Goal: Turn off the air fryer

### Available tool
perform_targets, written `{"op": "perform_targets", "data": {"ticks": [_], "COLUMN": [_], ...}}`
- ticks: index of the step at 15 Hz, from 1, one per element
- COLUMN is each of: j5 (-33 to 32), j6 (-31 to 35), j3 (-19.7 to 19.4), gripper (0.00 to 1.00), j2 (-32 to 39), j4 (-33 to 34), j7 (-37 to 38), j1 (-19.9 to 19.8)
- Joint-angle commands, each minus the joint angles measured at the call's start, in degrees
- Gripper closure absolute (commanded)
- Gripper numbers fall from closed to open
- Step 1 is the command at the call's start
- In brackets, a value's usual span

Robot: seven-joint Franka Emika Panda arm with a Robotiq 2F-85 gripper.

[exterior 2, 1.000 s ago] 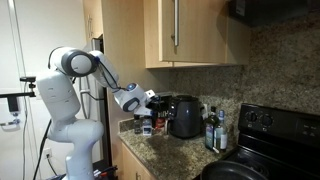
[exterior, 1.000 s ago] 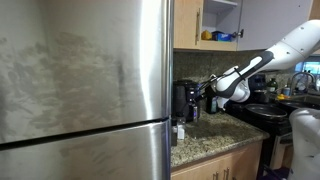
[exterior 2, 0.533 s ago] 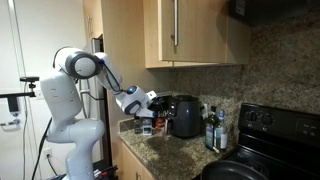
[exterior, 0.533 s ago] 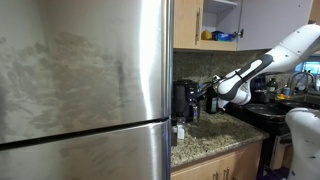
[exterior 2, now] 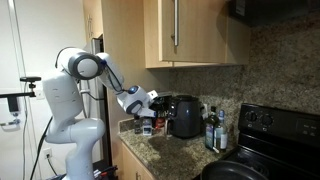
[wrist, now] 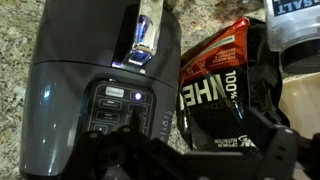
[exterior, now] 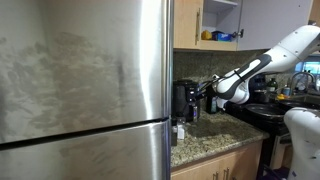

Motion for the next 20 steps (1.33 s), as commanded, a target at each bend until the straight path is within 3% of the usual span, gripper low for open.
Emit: {"op": "perform_targets", "data": {"ticks": [1, 2, 3, 9, 12, 13, 19, 20], "j5": [-1.31, -1.42, -0.66, -0.67, -0.87, -0.66, -0.68, -0.46], "j6": [0.57, 0.58, 0.00, -0.03, 0.85, 0.01, -0.01, -1.70], "j3": [-6.60, -8.47, -5.26, -5.95, -10.77, -8.31, -8.64, -10.69], "gripper": [0.00, 0.00, 0.00, 0.00, 0.00, 0.00, 0.00, 0.00], "j2": [1.95, 2.15, 0.08, 0.03, -0.89, -0.11, -0.29, 1.64], "j4": [4.22, 4.95, 2.78, 3.21, 3.07, 3.21, 3.23, 4.91], "j7": [2.19, 2.50, 1.09, 1.18, 2.86, 2.17, 2.28, 2.75], "j1": [7.08, 9.17, 5.66, 6.55, 9.40, 7.94, 8.20, 9.70]}}
